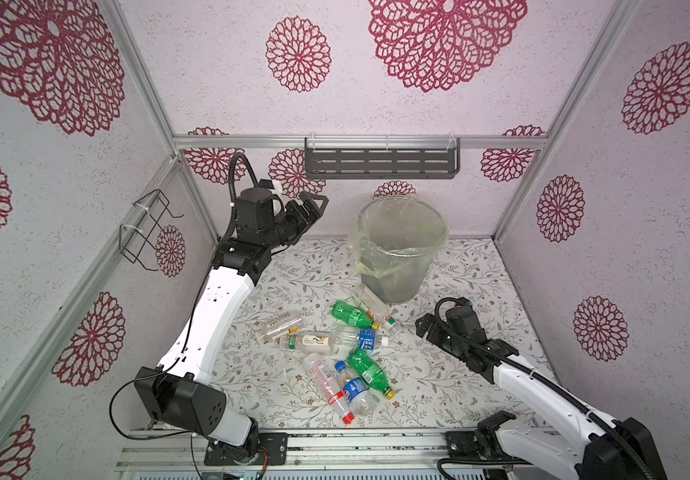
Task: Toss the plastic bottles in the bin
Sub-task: 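Withdraw the left gripper from the bin while the right gripper moves toward the pile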
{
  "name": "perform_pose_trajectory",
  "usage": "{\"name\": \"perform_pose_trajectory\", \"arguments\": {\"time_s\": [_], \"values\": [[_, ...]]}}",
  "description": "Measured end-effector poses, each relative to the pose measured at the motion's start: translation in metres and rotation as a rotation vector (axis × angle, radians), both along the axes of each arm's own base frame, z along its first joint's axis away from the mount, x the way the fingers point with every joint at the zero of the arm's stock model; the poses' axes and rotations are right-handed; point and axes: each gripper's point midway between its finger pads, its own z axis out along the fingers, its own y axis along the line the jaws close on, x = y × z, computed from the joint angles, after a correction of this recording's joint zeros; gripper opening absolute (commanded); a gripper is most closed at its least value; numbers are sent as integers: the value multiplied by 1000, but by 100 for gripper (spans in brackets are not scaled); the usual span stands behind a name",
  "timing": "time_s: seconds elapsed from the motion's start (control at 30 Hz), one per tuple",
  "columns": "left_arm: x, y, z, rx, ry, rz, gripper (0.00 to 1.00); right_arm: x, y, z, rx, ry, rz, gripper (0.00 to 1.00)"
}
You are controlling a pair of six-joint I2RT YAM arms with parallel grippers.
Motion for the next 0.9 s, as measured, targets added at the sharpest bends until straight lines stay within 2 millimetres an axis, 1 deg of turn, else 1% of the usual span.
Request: {"name": "perform_pose_trajectory", "arguments": {"time_s": [0.1, 0.27, 0.37, 0.47, 0.67, 0.8, 0.9], "values": [[-5, 16, -10, 0, 28, 17, 97, -1, 4, 1, 4, -3, 8, 99], [-18, 37, -14, -2, 31, 37, 97, -3, 14, -3, -4, 10, 32, 99], [-22, 47, -25, 7, 49, 46, 97, -4, 24, -5, -18, 14, 54, 99], [-22, 57, -46, 11, 96, 57, 97, -5, 34, -7, -21, 18, 79, 99], [-23, 83, -97, 13, 219, 92, 97, -6, 50, -16, -27, 33, 103, 99], [-26, 99, -117, 13, 263, 114, 97, -4, 59, -19, -33, 45, 117, 99], [-29, 107, -127, 21, 283, 122, 97, -2, 67, -16, -32, 39, 130, 99]]}}
